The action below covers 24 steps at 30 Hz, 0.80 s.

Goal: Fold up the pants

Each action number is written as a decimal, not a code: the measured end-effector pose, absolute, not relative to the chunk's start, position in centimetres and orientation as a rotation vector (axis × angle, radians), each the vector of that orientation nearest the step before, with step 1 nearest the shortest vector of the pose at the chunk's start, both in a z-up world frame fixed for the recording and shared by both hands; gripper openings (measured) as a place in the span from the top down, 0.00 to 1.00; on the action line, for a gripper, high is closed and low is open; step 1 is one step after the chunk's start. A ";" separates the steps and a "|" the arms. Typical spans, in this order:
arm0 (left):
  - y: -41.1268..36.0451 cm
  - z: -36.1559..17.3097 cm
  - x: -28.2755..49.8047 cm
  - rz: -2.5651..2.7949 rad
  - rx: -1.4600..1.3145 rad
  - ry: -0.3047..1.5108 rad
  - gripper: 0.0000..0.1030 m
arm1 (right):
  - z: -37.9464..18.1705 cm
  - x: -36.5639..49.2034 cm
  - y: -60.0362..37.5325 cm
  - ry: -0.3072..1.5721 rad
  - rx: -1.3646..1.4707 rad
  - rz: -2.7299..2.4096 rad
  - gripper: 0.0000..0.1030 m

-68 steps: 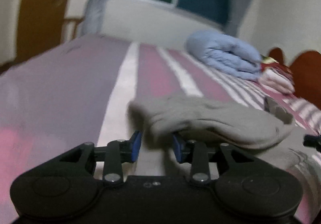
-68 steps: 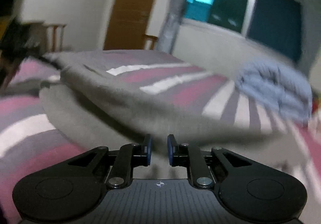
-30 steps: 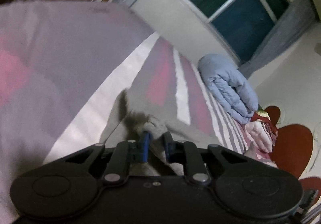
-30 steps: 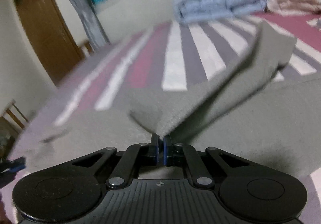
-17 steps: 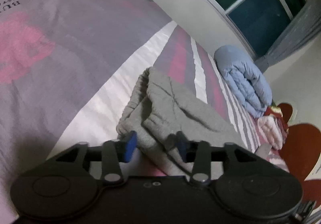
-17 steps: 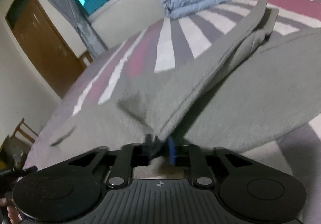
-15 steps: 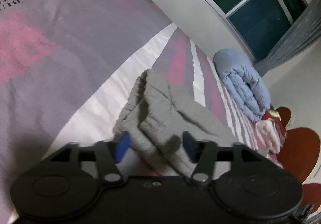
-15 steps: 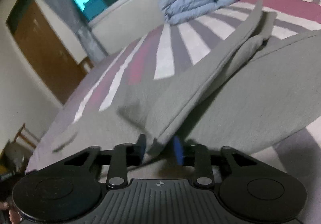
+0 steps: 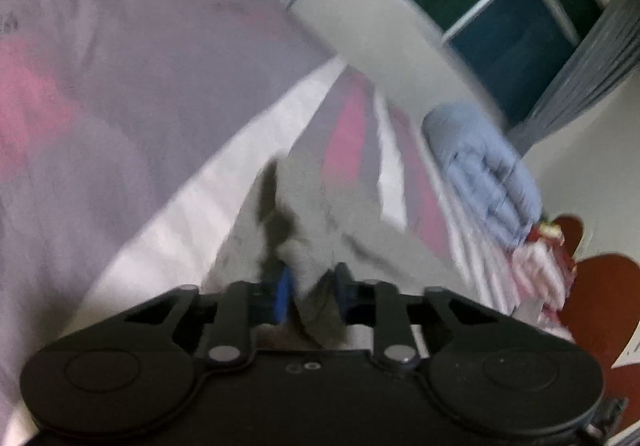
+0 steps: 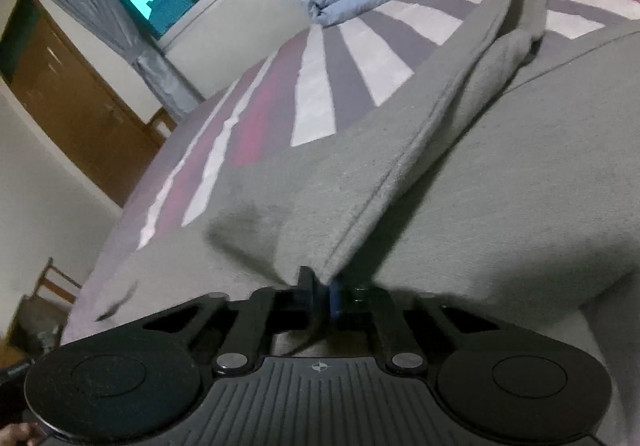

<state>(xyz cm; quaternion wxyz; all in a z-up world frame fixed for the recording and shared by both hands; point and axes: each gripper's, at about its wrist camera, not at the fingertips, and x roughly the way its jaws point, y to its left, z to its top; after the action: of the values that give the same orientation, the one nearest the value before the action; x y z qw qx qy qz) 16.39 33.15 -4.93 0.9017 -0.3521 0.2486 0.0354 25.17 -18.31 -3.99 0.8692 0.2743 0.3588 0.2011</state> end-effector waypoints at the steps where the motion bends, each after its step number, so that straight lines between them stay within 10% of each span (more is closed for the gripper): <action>1: 33.5 -4.1 15.9 0.065 -0.731 0.467 0.98 | -2.9 24.5 -18.4 0.696 0.572 0.445 0.95; 10: 34.4 -6.7 15.6 0.105 -0.715 0.596 0.85 | -6.7 23.1 -18.6 0.811 0.588 0.434 0.94; 13: 34.2 -5.3 13.8 0.165 -0.683 0.567 0.87 | -5.3 21.9 -20.4 0.750 0.621 0.418 0.64; 24: 24.1 -3.9 17.4 0.144 -0.502 0.593 0.87 | -3.9 25.6 -28.2 0.635 0.683 0.303 0.63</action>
<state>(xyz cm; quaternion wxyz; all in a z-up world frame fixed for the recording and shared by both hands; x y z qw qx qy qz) 17.41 24.12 -3.85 0.9230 -0.2444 0.2888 0.0701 25.59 -28.18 -3.90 0.8822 0.3278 0.3051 0.1457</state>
